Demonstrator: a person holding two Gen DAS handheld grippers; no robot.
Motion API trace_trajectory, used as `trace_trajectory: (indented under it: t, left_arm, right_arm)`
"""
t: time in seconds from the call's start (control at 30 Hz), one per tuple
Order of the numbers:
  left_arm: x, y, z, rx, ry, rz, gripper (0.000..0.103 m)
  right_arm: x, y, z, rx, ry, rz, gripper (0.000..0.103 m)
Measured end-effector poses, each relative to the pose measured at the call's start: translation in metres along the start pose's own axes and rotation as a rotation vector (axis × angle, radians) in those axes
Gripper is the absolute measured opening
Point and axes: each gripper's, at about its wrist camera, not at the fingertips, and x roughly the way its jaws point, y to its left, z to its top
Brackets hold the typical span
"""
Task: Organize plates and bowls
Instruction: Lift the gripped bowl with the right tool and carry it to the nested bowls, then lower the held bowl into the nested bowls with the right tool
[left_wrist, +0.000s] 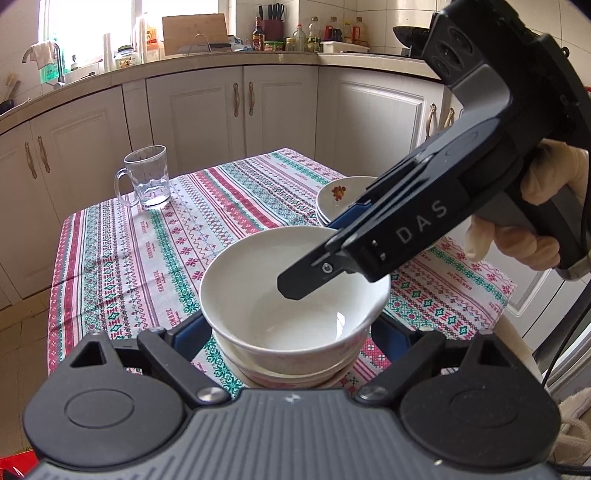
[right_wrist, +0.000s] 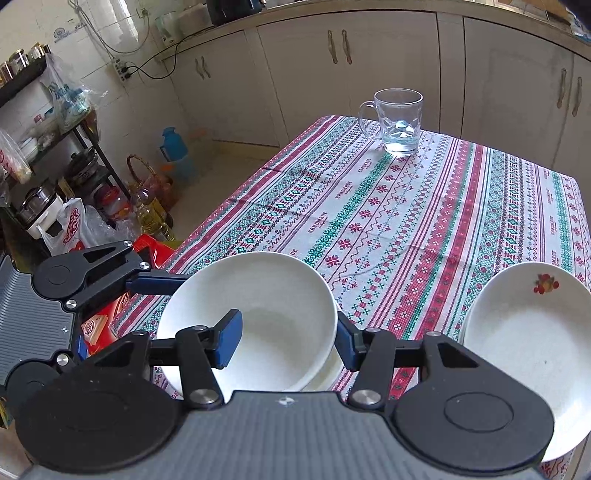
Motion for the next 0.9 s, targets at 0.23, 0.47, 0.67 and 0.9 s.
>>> trace_trajectory:
  t: [0.23,0.47,0.67,0.9]
  left_arm:
    - [0.006,0.002,-0.001,0.013,0.009,0.004,0.092]
    - [0.011,0.004,-0.002,0.015,0.026,0.001,0.092]
    - [0.012,0.005,-0.001,0.017,0.031,0.000,0.093]
    - [0.015,0.008,0.000,0.001,0.046,-0.013,0.094]
  right_arm:
    - [0.006,0.001,0.001,-0.022,0.007,-0.026,0.059]
    - [0.009,0.000,-0.001,-0.031,0.010,-0.032,0.059]
    - [0.010,-0.001,-0.002,-0.030,0.012,-0.031,0.059]
    - [0.011,0.000,-0.002,-0.044,0.014,-0.038,0.059]
